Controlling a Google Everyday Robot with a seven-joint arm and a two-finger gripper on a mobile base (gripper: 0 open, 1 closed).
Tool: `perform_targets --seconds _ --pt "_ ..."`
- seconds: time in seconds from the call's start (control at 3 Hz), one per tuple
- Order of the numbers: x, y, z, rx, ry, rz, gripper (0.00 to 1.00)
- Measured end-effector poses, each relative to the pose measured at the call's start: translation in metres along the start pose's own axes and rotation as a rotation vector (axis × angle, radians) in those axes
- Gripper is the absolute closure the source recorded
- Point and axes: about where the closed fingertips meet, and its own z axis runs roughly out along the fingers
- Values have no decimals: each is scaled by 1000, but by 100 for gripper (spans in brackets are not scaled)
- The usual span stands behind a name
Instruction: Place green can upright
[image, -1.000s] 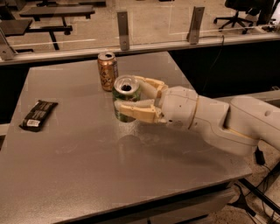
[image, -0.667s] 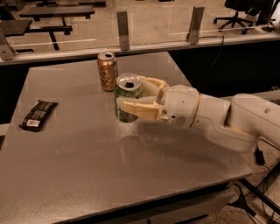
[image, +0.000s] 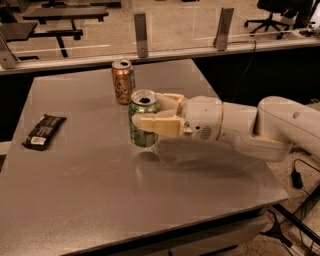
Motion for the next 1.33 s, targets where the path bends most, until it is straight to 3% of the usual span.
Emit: perform_targets --seconds 0.67,1.33 --pt "20 1 6 -37 84 -2 100" --pt "31 0 12 -12 102 -22 53"
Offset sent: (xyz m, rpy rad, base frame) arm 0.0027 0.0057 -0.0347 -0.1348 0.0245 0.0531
